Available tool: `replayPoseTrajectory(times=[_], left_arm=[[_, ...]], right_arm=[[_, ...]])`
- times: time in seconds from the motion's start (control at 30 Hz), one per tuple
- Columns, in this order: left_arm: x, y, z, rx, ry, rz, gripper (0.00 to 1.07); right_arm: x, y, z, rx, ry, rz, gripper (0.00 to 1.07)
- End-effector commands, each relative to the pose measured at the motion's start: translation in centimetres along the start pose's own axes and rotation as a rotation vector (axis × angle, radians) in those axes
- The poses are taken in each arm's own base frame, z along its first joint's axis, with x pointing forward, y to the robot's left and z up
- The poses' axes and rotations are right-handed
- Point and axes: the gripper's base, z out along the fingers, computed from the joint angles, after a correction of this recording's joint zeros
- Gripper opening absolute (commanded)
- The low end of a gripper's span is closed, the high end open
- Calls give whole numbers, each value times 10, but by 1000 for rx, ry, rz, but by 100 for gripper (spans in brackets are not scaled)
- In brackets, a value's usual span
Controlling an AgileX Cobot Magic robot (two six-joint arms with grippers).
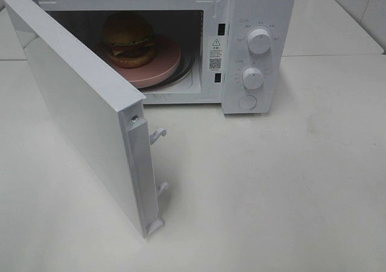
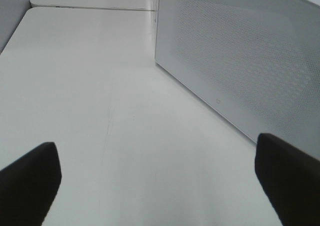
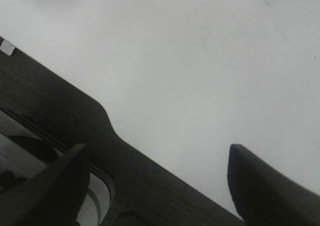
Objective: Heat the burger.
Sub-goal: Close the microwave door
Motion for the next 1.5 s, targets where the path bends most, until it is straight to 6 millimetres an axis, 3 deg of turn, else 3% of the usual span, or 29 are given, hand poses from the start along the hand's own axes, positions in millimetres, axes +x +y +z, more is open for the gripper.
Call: replayPoseTrajectory(times=[0.03,0.33,0.67,1.13,1.5], left_arm=[[1,0,0,6,6,-1,100],[1,0,0,6,6,-1,100],[1,0,0,6,6,-1,100],[1,0,0,6,6,-1,100],[1,0,0,6,6,-1,100]], right_arm=[[7,-4,-4,32,-12,54,74],[30,-10,-21,139,-144,192,74],[61,-4,-2,212,-289,287,74],[80,6,-7,297,-511,357,74],[82,7,-8,307,-529,362,74]])
